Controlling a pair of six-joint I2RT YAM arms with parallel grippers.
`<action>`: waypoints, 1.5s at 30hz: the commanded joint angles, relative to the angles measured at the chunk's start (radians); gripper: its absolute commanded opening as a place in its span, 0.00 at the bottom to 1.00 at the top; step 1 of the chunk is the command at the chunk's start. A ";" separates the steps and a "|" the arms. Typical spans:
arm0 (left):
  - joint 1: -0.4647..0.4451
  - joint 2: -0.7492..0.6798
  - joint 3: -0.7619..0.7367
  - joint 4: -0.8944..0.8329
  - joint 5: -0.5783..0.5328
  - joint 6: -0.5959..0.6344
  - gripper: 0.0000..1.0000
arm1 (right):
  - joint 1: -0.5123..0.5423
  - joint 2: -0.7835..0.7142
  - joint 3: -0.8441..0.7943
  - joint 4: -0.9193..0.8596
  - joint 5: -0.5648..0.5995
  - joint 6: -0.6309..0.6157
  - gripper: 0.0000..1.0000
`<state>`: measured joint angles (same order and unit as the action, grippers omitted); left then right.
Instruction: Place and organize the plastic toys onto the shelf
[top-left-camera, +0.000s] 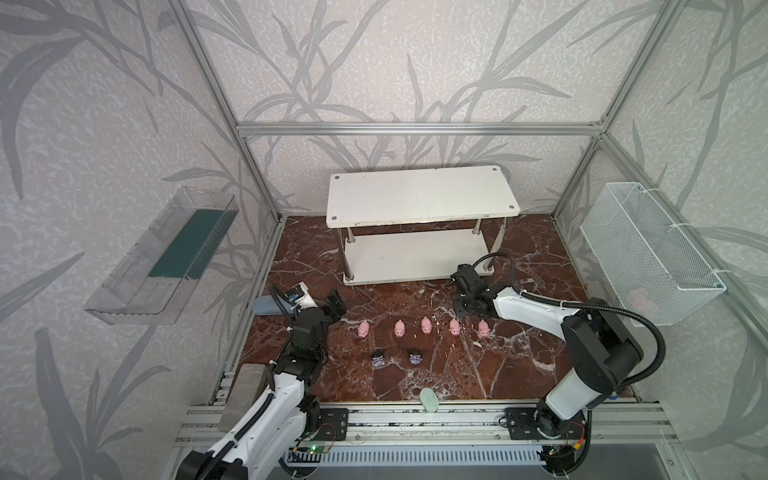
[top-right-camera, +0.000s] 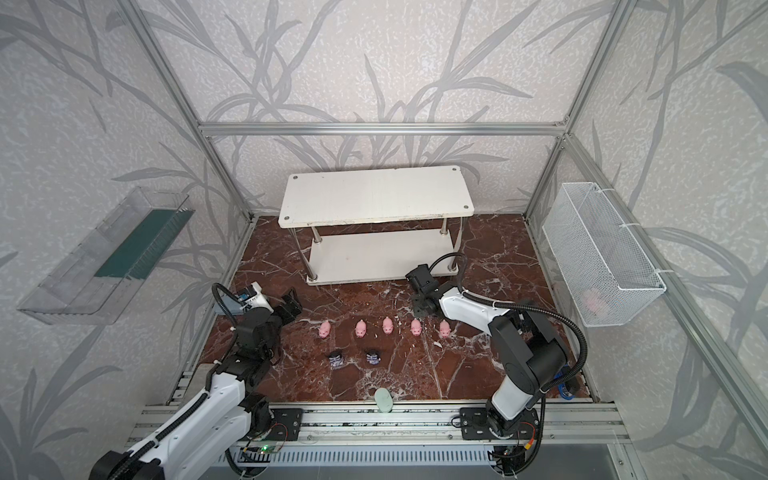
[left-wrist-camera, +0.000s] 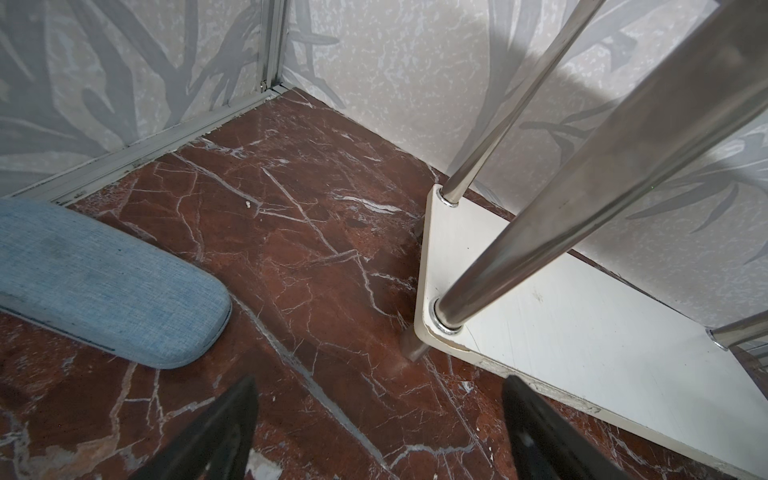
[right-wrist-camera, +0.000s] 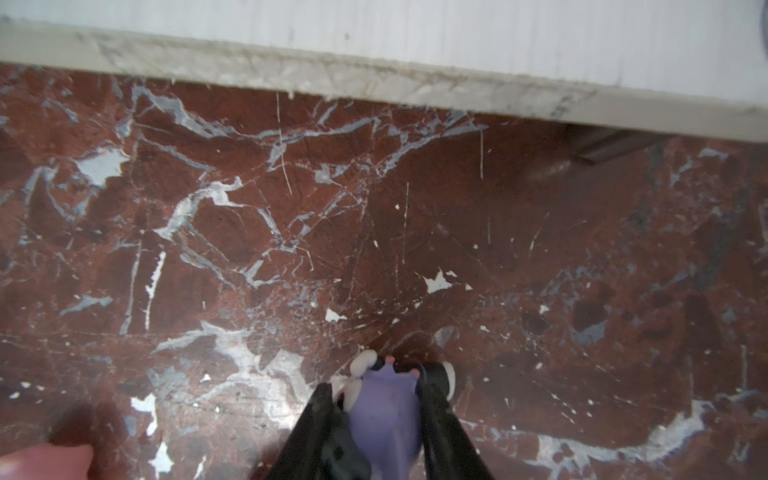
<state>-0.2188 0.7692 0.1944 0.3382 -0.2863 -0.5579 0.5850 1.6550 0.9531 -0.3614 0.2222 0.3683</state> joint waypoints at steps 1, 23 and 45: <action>0.006 -0.008 -0.015 0.020 -0.018 -0.008 0.90 | -0.013 -0.018 0.052 -0.125 -0.050 -0.076 0.24; 0.007 -0.006 -0.017 0.030 -0.019 -0.007 0.90 | -0.054 0.073 0.142 -0.244 -0.206 -0.164 0.34; 0.008 0.029 -0.012 0.055 0.001 -0.016 0.90 | -0.005 -0.298 -0.100 -0.080 -0.165 -0.046 0.52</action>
<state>-0.2142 0.8021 0.1879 0.3752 -0.2844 -0.5587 0.5568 1.4166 0.8864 -0.4545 0.0441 0.2779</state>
